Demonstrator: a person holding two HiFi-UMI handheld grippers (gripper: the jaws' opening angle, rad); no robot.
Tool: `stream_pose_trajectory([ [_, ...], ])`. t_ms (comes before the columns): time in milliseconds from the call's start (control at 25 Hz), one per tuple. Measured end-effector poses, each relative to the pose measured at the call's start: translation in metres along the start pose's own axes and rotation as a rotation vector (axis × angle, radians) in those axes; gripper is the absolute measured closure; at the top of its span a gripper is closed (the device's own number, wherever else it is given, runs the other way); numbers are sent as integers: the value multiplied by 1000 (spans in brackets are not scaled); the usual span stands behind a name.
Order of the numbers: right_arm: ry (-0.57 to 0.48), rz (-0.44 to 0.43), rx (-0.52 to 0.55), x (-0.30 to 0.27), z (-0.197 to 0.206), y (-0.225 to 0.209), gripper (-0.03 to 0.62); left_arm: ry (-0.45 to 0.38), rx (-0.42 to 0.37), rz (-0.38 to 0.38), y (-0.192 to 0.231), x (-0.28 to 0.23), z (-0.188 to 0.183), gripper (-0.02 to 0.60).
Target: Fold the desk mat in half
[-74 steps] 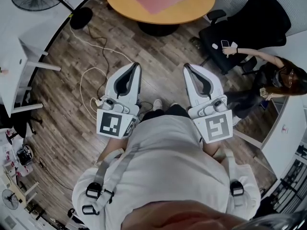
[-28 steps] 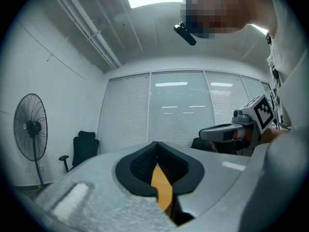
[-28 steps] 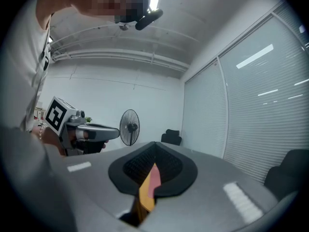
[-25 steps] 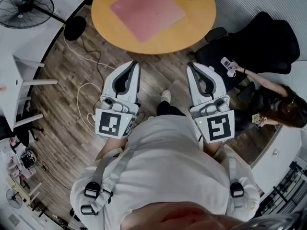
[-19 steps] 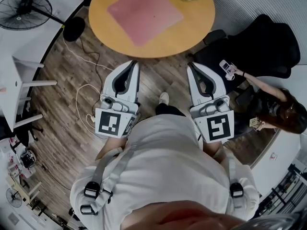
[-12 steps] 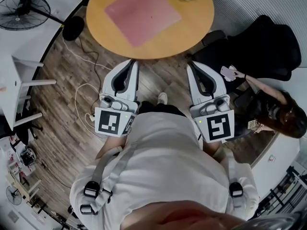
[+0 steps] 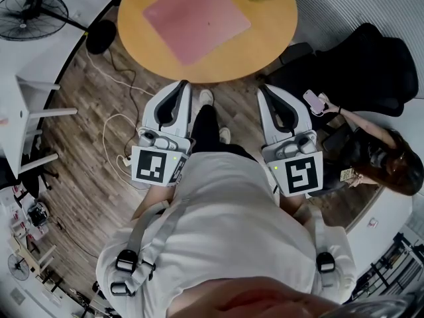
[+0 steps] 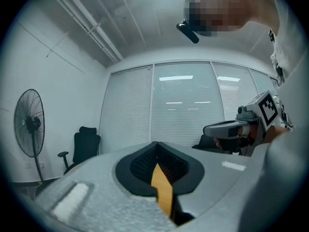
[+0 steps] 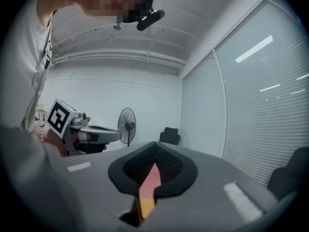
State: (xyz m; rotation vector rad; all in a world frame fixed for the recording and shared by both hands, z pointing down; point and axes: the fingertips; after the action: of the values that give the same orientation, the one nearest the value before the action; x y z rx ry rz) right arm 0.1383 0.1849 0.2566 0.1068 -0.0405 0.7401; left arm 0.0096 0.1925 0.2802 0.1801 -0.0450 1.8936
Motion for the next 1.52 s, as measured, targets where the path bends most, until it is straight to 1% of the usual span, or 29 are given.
stream_pose_trajectory([
  [160,-7,-1,7,-12,0,-6,589,-1,-1,-1,9,-10,2,577],
  [400,-12,-9,21,-43,0,-16,589,4,0,-10,33,-31,8,577],
  [760,-14,-16,31,-101,3,-36,589,35,6,-43,86,-66,24,577],
  [880,-16,-20,32,-122,6,-43,589,55,23,-61,107,-79,37,563],
  [1120,-12,-20,35,-164,9,-50,589,103,64,-109,159,-96,76,543],
  [1240,-9,-20,42,-183,10,-51,589,149,79,-135,187,-101,104,529],
  [1360,-8,-20,48,-201,11,-53,589,206,97,-169,215,-105,138,511],
  [1520,1,-19,49,-222,14,-53,589,308,132,-211,247,-106,196,477],
])
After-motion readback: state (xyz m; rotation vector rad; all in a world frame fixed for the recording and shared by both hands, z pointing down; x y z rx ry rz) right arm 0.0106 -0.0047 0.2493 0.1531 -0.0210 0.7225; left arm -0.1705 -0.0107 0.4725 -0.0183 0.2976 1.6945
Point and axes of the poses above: the fingertips, and each gripper's own axes: x backward along the fingers, y to its left, z out of its underside, and after that the axes turned 9 degrees about -y, right-handed
